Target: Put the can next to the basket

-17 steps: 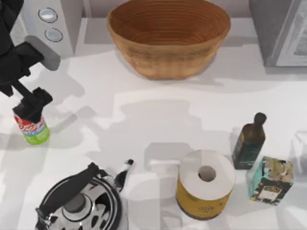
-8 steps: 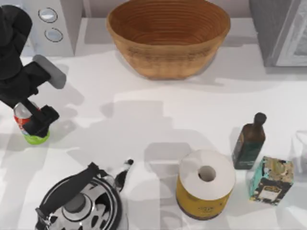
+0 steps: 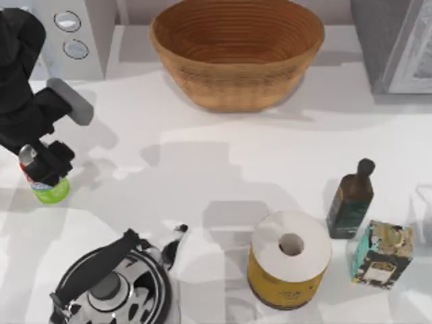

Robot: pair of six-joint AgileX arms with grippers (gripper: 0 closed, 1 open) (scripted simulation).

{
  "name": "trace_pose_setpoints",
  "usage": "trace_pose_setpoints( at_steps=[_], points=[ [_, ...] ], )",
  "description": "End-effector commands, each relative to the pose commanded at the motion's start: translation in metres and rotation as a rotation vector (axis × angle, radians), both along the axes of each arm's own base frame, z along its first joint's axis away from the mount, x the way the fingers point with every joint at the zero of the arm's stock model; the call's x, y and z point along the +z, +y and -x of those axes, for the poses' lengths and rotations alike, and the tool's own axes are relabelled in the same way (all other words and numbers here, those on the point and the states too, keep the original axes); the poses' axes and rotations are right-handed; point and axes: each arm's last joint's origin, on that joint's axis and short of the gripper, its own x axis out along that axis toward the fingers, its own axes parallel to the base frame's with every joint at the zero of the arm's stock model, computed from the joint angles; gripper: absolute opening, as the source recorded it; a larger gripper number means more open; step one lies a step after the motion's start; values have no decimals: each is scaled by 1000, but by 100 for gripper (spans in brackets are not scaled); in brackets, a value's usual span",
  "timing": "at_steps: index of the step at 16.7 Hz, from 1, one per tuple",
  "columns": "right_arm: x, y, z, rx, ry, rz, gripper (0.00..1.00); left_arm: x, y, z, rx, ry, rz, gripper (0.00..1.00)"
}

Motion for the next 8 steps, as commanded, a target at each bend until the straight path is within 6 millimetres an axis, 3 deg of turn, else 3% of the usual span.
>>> trace_pose_setpoints(
  at_steps=[5, 8],
  points=[
    [0, 0, 0, 0, 0, 0, 100, 0, 0, 0, 0, 0, 0, 2],
    [0, 0, 0, 0, 0, 0, 100, 0, 0, 0, 0, 0, 0, 0]
  ],
)
